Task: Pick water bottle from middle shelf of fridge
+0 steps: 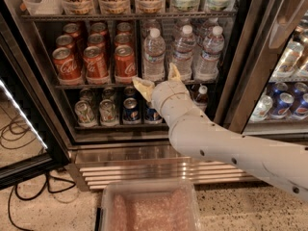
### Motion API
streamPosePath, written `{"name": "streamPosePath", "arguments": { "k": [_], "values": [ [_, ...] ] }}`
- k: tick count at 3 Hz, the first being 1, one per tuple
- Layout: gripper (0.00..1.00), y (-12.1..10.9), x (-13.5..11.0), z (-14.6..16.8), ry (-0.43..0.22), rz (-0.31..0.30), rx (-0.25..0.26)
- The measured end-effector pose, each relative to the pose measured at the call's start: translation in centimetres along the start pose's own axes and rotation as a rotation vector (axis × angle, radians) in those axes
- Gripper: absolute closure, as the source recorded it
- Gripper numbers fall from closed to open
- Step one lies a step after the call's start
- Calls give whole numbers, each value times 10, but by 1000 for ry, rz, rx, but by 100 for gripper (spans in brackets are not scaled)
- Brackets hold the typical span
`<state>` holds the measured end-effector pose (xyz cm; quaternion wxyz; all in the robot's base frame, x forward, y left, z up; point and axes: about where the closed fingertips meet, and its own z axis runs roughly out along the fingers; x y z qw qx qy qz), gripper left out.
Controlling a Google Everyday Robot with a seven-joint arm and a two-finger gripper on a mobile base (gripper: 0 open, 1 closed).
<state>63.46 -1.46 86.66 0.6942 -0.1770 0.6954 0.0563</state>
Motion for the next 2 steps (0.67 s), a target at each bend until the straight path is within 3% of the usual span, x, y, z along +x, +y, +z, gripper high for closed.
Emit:
{"name": "streamPosePath", "arguments": {
  "k": [2],
  "values": [
    [31, -5, 3, 22, -24, 4, 31]
  ]
}}
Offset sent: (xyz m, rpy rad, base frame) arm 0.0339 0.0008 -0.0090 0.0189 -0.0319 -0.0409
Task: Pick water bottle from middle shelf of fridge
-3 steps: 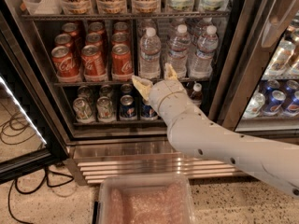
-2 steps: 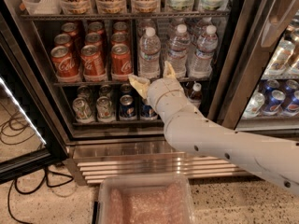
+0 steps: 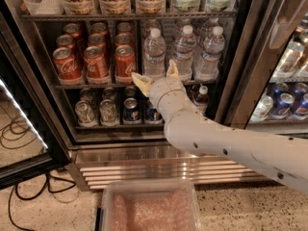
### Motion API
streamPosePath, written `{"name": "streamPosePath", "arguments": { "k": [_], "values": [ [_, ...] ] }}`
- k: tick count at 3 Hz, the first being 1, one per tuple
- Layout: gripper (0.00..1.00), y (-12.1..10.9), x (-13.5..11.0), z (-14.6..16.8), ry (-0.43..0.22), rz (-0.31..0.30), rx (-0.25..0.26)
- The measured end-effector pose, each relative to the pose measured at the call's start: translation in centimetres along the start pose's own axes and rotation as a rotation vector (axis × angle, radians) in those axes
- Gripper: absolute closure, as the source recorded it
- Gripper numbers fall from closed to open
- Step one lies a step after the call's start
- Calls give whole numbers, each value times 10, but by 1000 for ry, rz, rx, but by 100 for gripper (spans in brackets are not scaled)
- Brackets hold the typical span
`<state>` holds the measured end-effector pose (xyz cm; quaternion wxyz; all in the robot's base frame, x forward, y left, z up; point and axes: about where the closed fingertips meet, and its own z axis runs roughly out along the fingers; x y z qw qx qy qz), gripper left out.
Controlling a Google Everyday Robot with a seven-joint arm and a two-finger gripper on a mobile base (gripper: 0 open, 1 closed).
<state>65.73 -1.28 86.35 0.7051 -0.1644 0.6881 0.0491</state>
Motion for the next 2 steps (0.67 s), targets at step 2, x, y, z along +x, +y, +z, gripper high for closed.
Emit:
{"name": "streamPosePath", "arguments": {
  "k": [2],
  "values": [
    [43, -3, 0, 18, -16, 8, 20]
  ]
}}
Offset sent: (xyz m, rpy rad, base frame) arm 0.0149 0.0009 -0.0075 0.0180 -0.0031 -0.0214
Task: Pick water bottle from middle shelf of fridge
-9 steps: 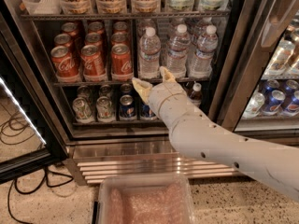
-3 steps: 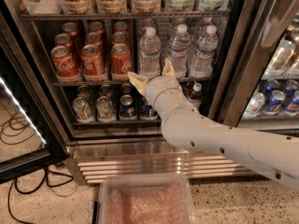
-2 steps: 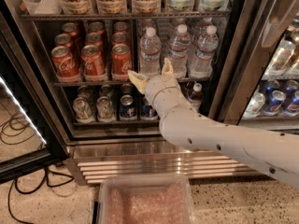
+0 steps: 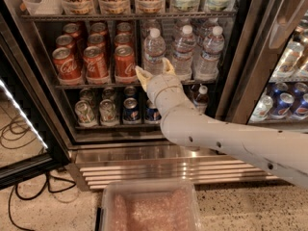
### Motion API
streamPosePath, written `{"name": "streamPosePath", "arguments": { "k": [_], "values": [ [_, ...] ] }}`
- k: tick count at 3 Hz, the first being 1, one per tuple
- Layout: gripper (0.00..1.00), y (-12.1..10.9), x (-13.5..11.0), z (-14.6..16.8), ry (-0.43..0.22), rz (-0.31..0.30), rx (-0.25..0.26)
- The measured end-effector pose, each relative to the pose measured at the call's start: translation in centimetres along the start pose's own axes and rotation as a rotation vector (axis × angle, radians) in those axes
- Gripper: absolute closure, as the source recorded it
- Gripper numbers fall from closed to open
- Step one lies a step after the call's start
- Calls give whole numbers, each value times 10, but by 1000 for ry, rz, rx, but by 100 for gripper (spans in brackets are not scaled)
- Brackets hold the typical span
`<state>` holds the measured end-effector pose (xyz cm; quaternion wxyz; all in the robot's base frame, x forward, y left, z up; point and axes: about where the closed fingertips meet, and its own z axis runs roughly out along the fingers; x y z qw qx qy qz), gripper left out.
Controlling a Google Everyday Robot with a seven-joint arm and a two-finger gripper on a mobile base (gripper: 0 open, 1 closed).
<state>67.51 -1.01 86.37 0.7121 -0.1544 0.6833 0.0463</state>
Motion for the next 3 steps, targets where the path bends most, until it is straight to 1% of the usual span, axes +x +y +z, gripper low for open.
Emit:
{"name": "streamPosePath", "arguments": {
  "k": [1, 2, 3],
  "values": [
    [37, -20, -3, 47, -18, -1, 7],
    [37, -20, -3, 49, -18, 0, 4],
    [56, -19, -2, 51, -16, 3, -3]
  ]
}}
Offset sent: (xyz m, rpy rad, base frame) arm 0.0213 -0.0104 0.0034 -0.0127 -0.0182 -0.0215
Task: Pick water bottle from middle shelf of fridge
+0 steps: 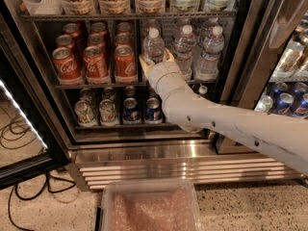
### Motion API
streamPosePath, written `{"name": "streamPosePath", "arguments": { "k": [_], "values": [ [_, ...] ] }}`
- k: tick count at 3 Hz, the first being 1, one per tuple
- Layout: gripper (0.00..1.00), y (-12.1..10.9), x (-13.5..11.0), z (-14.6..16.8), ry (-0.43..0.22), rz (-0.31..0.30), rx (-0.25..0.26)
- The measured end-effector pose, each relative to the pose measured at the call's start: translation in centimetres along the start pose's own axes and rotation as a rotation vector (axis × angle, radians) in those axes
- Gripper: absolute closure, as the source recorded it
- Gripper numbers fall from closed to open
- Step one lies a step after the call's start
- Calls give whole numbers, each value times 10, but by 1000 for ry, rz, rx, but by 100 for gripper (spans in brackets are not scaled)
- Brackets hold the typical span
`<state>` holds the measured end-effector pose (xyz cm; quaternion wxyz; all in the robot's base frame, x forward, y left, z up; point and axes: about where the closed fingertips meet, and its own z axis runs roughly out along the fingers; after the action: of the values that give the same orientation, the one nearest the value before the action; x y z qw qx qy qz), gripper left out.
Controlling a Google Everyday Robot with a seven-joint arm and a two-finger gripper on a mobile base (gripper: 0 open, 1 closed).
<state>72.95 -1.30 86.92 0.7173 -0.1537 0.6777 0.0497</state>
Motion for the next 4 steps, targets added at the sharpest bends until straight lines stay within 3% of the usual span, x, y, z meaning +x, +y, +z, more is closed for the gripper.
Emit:
{"name": "streamPosePath", "arguments": {
  "k": [2, 4],
  "values": [
    [100, 0, 0, 0, 0, 0, 0],
    [100, 2, -4, 0, 1, 21, -13]
  ]
}}
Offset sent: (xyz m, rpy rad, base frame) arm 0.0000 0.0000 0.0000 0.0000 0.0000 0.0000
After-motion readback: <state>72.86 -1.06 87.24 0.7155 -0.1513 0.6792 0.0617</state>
